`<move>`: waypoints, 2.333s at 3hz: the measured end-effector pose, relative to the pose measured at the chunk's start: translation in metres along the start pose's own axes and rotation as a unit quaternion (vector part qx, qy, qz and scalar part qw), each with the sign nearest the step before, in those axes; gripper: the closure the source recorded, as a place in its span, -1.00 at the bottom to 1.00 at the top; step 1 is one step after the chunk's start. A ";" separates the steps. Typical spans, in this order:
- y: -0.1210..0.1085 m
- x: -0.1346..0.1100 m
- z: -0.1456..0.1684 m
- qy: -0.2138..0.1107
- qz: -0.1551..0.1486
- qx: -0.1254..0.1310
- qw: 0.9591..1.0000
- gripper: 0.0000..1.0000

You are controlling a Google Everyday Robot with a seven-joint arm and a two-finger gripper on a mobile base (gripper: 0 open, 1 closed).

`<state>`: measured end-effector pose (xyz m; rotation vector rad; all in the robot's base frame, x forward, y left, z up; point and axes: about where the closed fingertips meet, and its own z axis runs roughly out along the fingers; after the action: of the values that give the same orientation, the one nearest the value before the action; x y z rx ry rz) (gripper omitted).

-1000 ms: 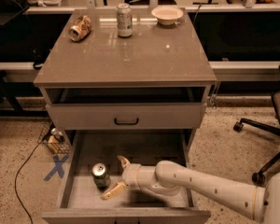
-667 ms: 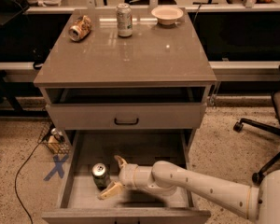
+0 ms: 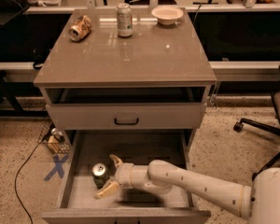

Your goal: Pick green can from middle drawer and place on counter

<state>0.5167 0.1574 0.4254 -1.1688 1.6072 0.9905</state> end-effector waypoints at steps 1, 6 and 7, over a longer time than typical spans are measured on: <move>0.001 -0.003 0.006 -0.007 -0.003 -0.005 1.000 -0.48; -0.020 -0.073 -0.162 -0.091 -0.047 0.018 0.995 1.00; -0.036 -0.093 -0.214 -0.092 -0.067 0.036 0.993 1.00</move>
Offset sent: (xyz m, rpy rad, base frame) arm 0.0031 0.0083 0.0012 0.0215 -0.0074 0.0109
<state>0.5241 -0.0280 0.5717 -1.0884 1.3889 0.9177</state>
